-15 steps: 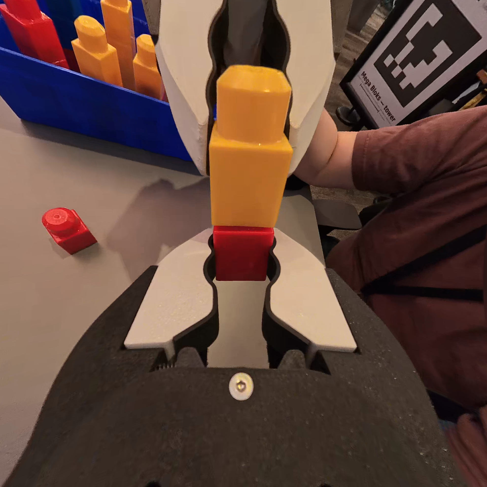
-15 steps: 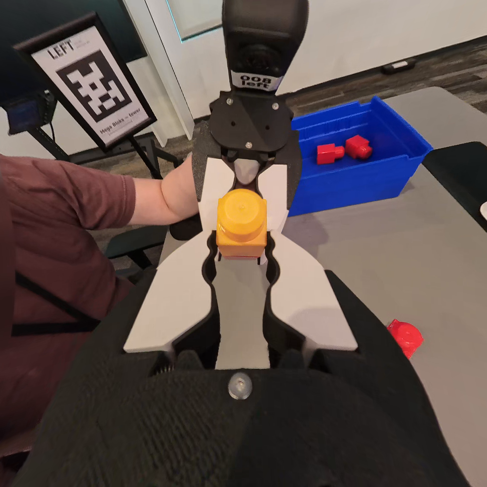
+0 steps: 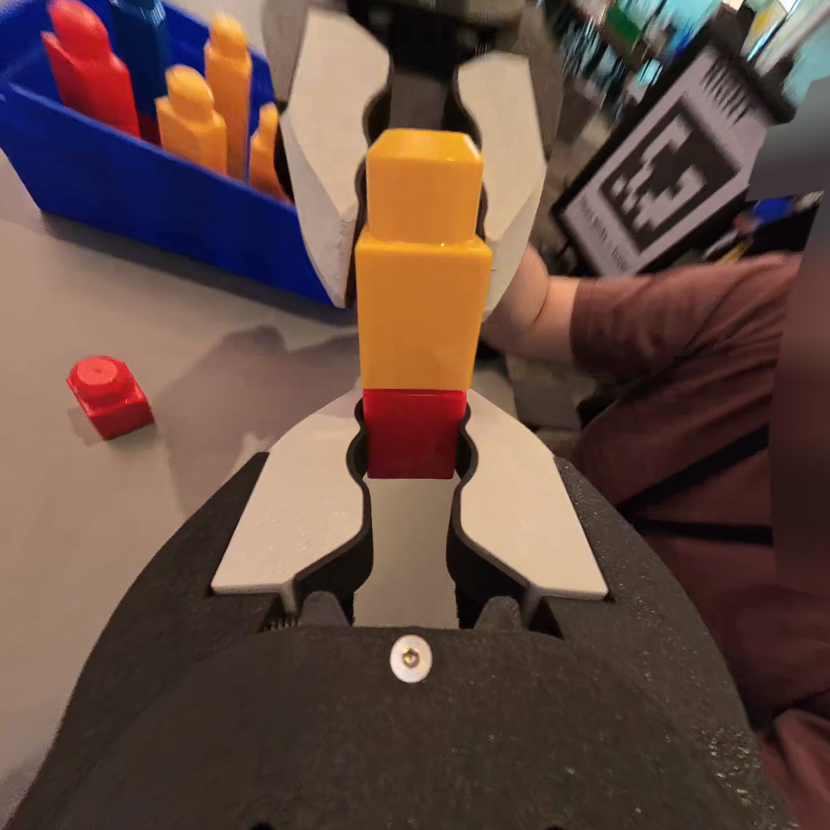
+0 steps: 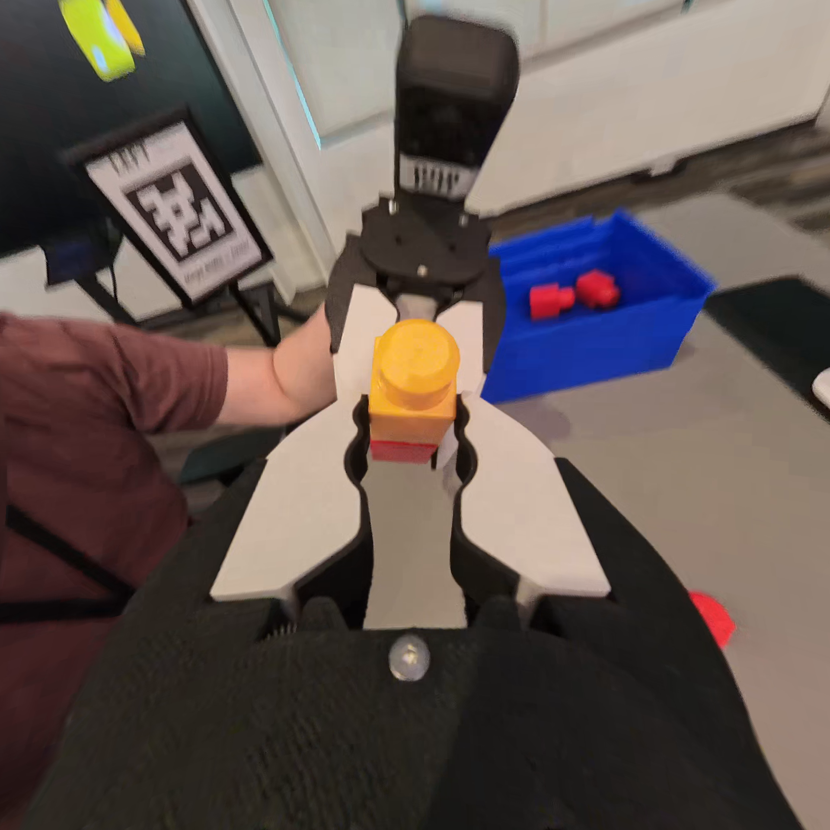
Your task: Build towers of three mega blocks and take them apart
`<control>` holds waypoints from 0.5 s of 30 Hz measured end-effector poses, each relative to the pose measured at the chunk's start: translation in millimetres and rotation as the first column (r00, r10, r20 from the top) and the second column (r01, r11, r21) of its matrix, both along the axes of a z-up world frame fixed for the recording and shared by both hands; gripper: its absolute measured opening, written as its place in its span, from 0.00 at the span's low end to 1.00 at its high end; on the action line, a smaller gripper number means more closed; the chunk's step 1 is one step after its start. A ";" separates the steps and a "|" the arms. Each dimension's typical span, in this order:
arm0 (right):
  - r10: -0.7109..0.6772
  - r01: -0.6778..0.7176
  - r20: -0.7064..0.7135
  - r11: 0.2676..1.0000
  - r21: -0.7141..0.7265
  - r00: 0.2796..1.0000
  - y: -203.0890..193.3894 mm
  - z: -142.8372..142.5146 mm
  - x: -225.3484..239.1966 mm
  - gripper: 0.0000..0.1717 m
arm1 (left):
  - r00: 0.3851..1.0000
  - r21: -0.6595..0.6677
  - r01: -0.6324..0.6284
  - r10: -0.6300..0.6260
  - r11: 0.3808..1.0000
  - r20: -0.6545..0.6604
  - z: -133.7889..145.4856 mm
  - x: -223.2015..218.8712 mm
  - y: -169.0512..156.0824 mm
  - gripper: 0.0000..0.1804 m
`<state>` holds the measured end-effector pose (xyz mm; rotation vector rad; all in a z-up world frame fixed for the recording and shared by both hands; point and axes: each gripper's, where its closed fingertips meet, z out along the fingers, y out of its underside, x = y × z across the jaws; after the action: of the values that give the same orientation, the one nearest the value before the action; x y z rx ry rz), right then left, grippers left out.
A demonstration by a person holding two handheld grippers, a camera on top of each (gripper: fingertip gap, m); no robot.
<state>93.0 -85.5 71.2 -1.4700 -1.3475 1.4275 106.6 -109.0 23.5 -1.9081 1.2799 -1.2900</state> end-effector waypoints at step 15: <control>-0.024 0.013 -0.079 0.991 -0.132 0.997 1.5 5.4 -16.7 0.22 | 0.997 -0.004 -0.069 0.069 0.998 0.044 11.9 -0.9 7.1 0.19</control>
<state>76.3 -84.0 76.6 -1.4873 -1.2079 1.5720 105.7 -101.9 35.4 -1.8981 1.1811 -1.2919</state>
